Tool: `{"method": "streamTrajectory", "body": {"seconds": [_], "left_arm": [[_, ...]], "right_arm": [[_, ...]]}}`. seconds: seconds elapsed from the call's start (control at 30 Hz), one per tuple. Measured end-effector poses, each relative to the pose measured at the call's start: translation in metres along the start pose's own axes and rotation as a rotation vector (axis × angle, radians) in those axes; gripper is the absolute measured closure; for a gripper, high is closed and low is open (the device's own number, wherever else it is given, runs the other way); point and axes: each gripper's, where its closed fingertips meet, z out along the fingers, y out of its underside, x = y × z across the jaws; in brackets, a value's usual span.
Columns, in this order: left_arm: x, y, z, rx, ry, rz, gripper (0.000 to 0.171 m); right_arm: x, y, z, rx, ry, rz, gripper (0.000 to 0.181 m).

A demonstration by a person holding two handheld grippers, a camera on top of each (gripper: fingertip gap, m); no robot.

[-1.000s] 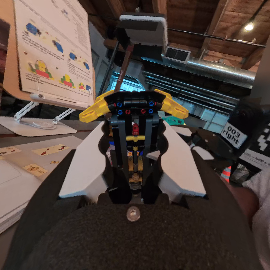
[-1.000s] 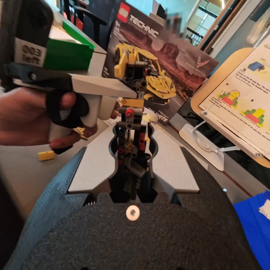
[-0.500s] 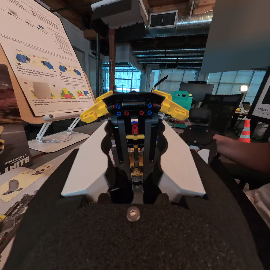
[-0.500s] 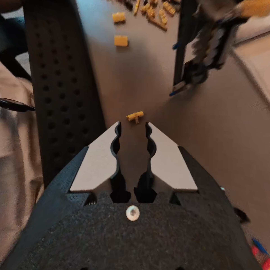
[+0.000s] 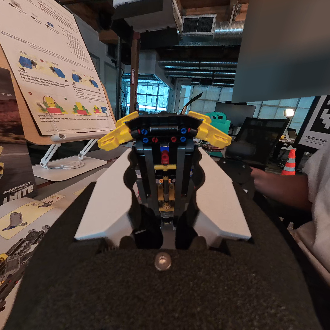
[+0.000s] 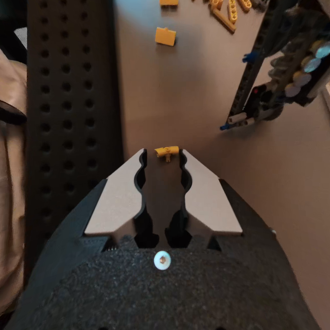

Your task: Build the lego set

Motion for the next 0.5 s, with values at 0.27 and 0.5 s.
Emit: {"method": "streamTrajectory", "body": {"seconds": [0.27,0.5], "left_arm": [[-0.001,0.001,-0.004,-0.008,0.01,-0.005,0.113],[0.004,0.001,-0.004,-0.01,0.016,0.006,0.113]], "right_arm": [[0.011,0.0,0.003,-0.015,0.028,-0.024,0.156],[0.04,-0.109,-0.085,0.739,0.059,0.193,0.157]]}}
